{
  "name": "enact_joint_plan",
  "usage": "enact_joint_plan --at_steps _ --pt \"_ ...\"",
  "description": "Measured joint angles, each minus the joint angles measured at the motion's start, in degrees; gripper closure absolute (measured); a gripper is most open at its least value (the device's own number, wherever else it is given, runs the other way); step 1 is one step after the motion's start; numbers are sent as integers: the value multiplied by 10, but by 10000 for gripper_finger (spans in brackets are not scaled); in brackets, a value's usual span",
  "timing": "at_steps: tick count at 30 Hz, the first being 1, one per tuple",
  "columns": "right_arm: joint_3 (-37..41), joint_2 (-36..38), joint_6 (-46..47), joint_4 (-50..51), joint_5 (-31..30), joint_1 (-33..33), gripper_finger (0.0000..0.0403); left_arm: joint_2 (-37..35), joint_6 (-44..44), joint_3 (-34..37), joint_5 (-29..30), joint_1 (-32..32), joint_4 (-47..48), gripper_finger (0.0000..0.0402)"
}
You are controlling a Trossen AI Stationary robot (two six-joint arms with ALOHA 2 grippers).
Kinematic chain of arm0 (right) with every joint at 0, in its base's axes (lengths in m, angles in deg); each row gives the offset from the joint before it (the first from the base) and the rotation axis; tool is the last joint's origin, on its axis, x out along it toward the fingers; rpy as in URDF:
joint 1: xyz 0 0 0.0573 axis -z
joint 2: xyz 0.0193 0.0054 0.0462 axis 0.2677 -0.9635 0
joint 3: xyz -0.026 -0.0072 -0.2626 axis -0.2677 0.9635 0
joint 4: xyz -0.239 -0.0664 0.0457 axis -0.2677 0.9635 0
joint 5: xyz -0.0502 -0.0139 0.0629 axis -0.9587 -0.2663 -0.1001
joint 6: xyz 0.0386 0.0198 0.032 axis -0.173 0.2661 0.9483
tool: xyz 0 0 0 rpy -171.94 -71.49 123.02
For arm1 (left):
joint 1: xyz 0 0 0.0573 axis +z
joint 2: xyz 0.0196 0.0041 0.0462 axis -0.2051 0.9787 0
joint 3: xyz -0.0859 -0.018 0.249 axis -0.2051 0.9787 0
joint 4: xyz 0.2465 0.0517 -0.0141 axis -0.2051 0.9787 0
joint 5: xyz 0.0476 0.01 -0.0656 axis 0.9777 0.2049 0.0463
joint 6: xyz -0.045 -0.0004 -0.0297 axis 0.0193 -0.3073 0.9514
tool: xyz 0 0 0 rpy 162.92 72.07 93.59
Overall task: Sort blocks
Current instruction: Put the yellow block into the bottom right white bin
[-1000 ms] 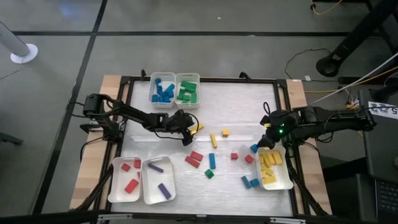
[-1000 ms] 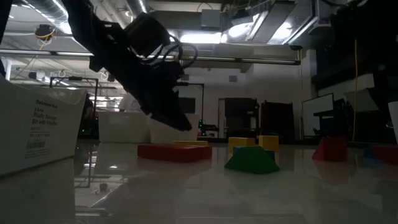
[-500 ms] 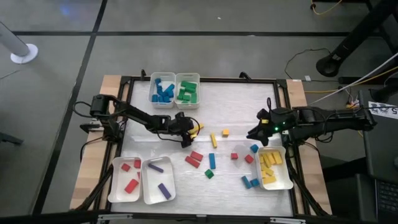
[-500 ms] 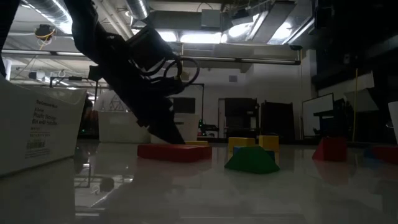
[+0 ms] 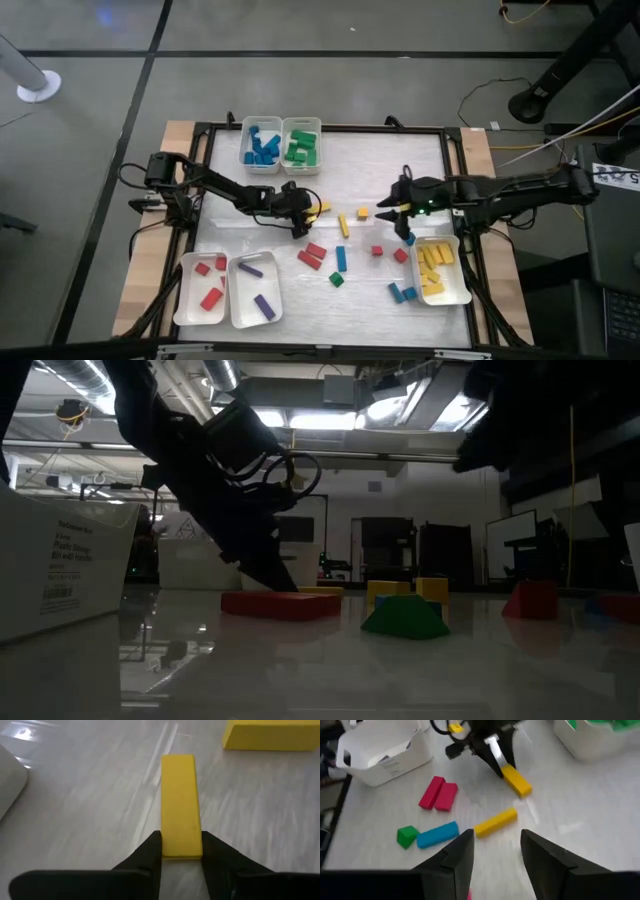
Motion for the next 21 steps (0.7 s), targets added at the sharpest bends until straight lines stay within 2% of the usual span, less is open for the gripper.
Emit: enact_joint_plan --at_steps 5,11,16,21 --pt "0 -69 -69 -90 -2 0 239 1 8 -14 -22 -4 10 312" --pt "0 -146 -131 -173 -2 0 240 2 23 -51 -104 -8 5 299" --pt "0 -176 -175 -191 -2 0 240 2 36 -84 -190 -7 5 305" --pt "0 -180 -209 -198 -11 -12 240 1 54 -111 -252 -7 3 304"
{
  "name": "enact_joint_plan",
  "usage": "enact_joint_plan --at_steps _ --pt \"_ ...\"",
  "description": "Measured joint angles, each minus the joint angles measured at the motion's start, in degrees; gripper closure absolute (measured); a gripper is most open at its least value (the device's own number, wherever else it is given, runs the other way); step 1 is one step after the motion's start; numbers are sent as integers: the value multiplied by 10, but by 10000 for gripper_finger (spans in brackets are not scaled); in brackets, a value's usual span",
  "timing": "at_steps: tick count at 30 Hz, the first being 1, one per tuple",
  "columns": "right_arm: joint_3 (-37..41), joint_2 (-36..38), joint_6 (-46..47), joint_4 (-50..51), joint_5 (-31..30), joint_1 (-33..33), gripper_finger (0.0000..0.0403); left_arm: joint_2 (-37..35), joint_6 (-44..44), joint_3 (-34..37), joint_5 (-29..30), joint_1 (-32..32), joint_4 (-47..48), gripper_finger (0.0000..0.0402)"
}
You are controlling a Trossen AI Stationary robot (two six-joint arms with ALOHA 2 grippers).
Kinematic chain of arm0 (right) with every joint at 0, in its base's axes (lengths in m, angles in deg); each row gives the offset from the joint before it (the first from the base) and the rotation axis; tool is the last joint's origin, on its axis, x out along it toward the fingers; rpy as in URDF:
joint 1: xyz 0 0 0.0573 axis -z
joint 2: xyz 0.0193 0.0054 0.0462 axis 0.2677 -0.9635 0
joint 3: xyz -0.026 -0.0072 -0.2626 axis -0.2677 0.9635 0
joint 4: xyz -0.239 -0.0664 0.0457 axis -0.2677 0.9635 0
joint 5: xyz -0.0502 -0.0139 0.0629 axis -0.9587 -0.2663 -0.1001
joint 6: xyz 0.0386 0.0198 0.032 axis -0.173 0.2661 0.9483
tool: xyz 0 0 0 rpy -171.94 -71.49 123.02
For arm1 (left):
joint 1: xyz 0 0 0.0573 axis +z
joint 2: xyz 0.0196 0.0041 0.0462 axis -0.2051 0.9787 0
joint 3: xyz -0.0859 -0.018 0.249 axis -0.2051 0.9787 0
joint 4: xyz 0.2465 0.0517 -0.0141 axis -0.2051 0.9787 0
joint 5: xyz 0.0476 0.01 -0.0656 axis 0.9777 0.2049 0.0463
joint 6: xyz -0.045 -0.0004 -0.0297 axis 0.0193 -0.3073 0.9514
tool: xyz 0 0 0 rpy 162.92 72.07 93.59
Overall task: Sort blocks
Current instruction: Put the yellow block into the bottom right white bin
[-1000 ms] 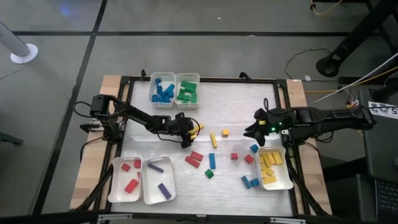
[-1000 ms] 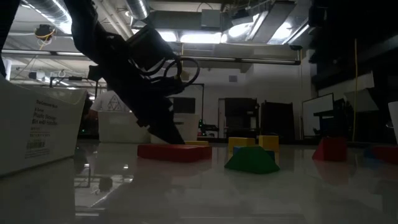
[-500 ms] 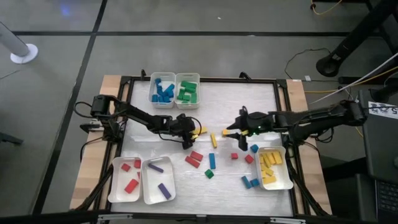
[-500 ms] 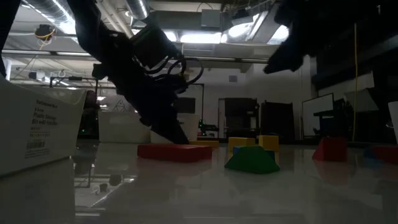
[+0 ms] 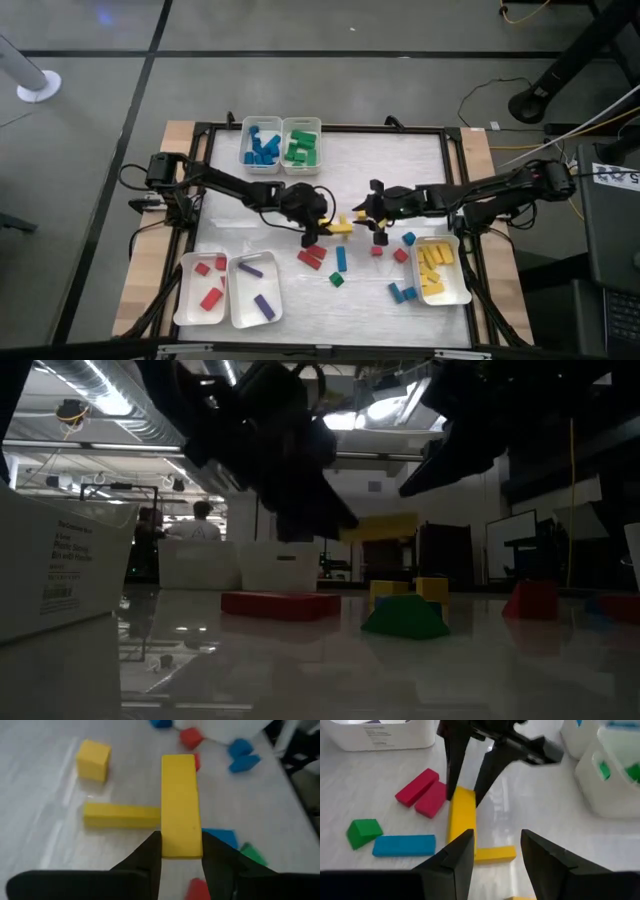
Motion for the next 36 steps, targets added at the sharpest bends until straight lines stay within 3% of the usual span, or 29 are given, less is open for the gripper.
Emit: enact_joint_plan --at_steps 12,21,28,36 --pt "0 2 -94 0 -114 -119 240 0 47 -40 -119 16 2 305" --pt "0 7 -100 70 -292 -221 240 -1 58 -41 -128 16 0 304" --pt "0 6 -47 64 -300 -232 240 -1 71 -41 -129 12 -40 300" --pt "0 6 -82 5 -300 -232 240 -1 80 -41 -129 0 -89 300"
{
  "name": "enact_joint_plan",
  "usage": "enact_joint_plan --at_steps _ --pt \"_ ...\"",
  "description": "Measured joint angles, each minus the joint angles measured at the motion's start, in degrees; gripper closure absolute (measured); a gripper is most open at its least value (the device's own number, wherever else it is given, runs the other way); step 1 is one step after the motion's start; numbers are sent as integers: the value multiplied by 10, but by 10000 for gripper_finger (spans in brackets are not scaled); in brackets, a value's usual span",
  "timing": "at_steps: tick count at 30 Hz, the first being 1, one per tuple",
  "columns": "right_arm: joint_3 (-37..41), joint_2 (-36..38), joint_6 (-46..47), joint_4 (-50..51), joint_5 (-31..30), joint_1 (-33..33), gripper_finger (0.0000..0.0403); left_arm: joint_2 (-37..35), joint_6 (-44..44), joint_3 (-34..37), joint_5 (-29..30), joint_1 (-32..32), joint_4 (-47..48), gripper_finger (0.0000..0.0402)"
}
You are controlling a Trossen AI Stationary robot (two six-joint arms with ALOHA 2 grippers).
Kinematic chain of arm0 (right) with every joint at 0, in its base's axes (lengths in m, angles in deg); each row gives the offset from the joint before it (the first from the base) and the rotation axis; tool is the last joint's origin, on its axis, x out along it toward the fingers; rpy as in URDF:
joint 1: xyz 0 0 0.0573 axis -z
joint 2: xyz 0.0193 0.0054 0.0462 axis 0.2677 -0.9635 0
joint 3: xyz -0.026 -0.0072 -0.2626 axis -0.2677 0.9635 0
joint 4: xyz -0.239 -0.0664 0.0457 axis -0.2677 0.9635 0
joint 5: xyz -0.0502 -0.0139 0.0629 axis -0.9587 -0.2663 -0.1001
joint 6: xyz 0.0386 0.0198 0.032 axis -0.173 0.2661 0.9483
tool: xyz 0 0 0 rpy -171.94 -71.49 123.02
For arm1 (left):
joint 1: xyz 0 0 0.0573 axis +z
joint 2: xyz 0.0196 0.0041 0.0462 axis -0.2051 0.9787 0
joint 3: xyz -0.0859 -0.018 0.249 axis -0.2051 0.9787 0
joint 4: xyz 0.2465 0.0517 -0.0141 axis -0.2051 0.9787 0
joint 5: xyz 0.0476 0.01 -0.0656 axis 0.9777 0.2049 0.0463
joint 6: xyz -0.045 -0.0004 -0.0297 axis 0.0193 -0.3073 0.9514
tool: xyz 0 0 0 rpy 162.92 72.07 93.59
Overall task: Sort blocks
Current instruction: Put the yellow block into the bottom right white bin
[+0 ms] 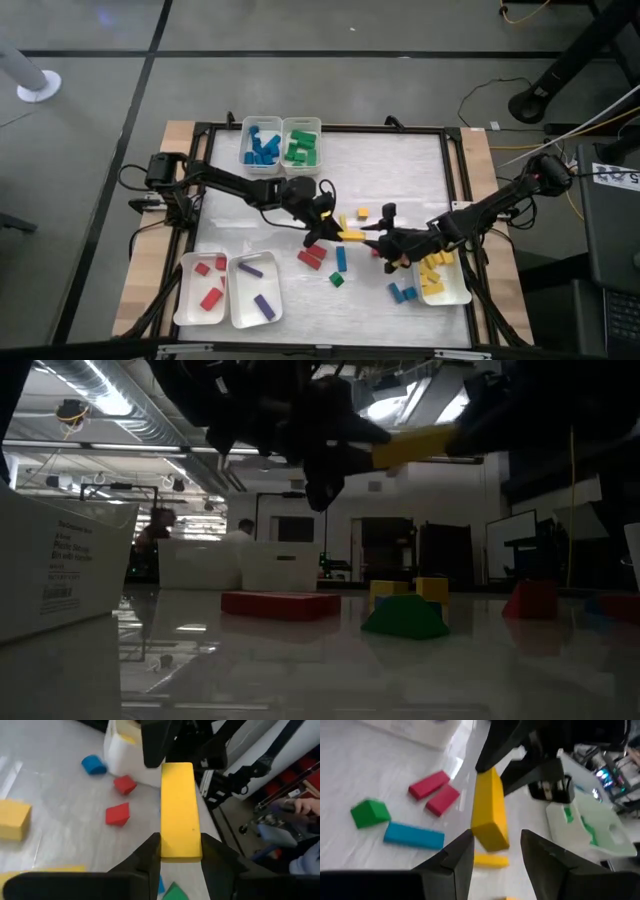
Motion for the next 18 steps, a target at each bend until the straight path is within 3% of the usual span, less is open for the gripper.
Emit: enact_joint_plan --at_steps 8,18 --pt "0 0 -43 -52 0 0 247 0 7 0 0 -1 -17 302" --pt "0 0 -53 -50 4 0 333 0 18 0 -4 -2 -37 299"
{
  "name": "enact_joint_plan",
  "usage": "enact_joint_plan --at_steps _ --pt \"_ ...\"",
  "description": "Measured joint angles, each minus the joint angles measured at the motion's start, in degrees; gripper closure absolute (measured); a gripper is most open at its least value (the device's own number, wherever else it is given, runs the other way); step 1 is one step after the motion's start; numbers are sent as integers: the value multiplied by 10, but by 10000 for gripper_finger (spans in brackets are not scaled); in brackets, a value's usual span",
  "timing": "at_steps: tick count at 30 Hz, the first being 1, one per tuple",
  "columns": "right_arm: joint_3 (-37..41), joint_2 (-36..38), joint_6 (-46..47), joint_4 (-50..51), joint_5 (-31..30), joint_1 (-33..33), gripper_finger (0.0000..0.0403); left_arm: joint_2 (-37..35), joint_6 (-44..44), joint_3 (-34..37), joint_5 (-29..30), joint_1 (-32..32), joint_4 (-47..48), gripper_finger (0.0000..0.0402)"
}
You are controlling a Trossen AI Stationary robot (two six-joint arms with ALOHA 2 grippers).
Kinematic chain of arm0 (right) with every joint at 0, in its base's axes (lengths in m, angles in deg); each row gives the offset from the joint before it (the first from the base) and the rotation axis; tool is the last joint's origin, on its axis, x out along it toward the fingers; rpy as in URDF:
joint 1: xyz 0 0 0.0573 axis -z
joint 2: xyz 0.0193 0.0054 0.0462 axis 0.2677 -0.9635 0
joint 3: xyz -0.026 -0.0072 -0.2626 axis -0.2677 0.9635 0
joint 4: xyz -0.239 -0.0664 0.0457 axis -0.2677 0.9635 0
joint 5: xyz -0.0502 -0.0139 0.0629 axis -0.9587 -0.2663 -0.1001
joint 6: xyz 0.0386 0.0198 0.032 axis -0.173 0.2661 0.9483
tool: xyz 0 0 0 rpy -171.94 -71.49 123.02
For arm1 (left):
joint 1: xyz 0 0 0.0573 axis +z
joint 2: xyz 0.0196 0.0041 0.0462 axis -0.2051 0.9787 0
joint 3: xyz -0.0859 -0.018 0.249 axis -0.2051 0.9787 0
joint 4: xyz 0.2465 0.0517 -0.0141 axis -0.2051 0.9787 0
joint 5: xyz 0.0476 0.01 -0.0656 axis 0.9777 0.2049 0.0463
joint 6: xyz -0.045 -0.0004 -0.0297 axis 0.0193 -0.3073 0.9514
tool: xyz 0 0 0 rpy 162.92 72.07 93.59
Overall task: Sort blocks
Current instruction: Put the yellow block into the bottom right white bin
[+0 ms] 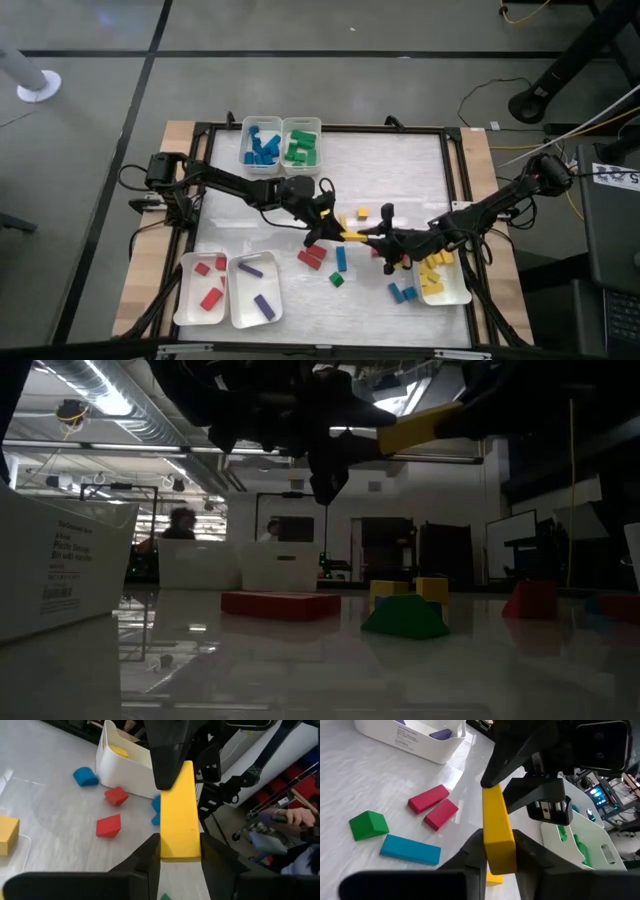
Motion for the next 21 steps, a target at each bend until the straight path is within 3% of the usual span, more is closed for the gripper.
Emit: enact_joint_plan --at_steps 4,13,17,21 --pt "0 0 2 0 0 0 334 0 11 0 1 0 0 290" --pt "0 0 61 19 7 0 341 0 -4 0 13 -7 11 229" --pt "-2 13 129 83 40 0 340 0 -12 0 11 -7 16 213" --pt "-38 41 226 207 70 0 333 0 -13 0 10 -7 28 209"
